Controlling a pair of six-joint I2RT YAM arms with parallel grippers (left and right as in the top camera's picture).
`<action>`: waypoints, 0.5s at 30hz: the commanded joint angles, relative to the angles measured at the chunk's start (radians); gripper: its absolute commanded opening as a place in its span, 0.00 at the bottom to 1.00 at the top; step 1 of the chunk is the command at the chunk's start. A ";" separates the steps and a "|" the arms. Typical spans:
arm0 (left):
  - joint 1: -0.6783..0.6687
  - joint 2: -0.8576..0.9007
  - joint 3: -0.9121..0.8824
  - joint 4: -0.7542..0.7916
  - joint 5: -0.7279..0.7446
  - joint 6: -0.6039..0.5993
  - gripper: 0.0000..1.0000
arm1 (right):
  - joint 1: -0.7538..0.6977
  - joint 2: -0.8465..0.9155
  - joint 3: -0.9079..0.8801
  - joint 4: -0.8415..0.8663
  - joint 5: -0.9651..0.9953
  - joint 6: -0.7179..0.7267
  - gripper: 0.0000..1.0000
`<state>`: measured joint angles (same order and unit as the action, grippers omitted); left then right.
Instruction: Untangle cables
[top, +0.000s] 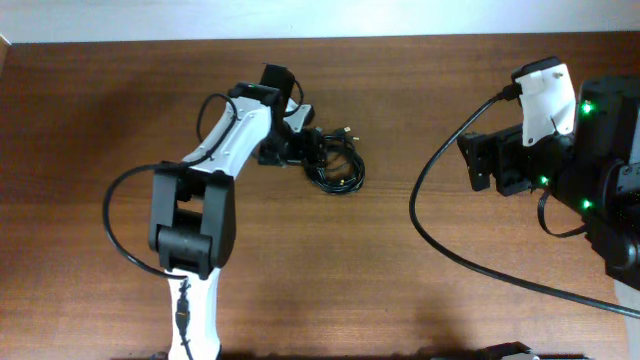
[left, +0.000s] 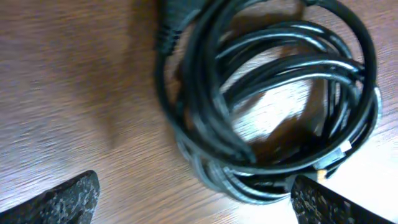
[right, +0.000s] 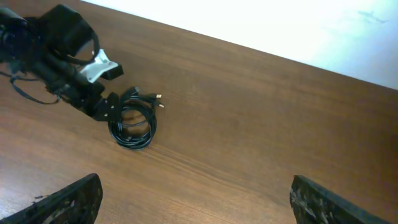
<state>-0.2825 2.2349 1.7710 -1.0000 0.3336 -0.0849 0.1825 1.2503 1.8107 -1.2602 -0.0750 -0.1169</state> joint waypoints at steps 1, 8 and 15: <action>-0.034 0.026 0.005 0.027 -0.001 -0.217 0.98 | 0.008 0.003 0.012 -0.001 0.008 -0.006 0.95; -0.045 0.026 0.004 0.040 -0.167 -0.533 0.59 | 0.008 0.003 0.012 -0.008 0.008 -0.006 0.92; -0.089 0.031 -0.003 0.045 -0.200 -0.533 0.59 | 0.008 0.003 0.012 -0.009 0.004 -0.006 0.92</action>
<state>-0.3584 2.2463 1.7710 -0.9565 0.1589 -0.6033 0.1825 1.2503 1.8107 -1.2682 -0.0750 -0.1165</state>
